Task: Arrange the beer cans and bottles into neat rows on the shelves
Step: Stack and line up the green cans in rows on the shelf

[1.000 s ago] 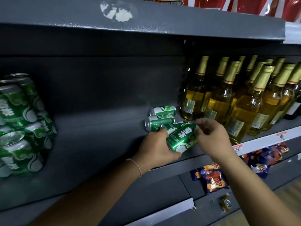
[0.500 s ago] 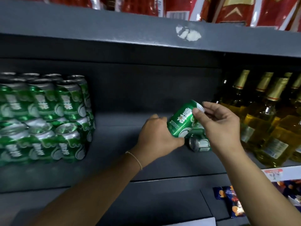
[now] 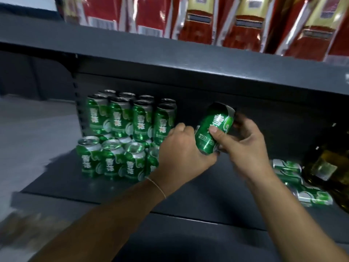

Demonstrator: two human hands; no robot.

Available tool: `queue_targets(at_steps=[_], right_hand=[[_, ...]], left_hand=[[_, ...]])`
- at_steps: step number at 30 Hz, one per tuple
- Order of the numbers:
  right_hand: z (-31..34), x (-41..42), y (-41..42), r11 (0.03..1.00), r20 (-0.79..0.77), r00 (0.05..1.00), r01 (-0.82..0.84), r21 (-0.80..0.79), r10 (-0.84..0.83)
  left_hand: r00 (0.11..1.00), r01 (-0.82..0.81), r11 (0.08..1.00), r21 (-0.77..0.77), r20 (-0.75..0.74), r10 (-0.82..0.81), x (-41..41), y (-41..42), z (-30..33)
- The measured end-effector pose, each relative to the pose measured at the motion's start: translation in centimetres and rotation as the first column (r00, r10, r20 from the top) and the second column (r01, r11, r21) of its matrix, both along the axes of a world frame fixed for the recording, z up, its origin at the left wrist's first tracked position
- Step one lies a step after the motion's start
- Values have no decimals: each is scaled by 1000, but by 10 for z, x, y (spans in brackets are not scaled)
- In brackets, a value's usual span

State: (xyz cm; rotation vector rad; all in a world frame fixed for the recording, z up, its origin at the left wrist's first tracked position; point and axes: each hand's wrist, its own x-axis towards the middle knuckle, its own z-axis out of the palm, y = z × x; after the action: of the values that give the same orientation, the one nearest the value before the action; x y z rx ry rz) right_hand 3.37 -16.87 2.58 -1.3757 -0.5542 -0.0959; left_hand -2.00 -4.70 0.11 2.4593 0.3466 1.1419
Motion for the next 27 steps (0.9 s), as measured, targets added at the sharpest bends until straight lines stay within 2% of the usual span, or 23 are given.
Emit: queue_targets(at_steps=[4,9,15,19,27], right_hand=[[3,-15,45,998,-20,998,-56,28,57],[8,-34,99,995,-2,995,-96,-12,96],[0,-48,160,985,28,986,-162,-63,164],[-6,-58,198,981,49,987,-145,-128,152],[-10,-69,253,960,140,975,-134,-245,171]], left_hand=[[999,-42,998,42,15,41,-24,45,5],[997,-1,999,50,-81,5,-57,102,9],[984,156,958,-240,-51,-173,-91,166,4],[970,199,922,-331,-65,-233,-104,204,2],[953,261,815,-518,4,-303,-112,268,-13]])
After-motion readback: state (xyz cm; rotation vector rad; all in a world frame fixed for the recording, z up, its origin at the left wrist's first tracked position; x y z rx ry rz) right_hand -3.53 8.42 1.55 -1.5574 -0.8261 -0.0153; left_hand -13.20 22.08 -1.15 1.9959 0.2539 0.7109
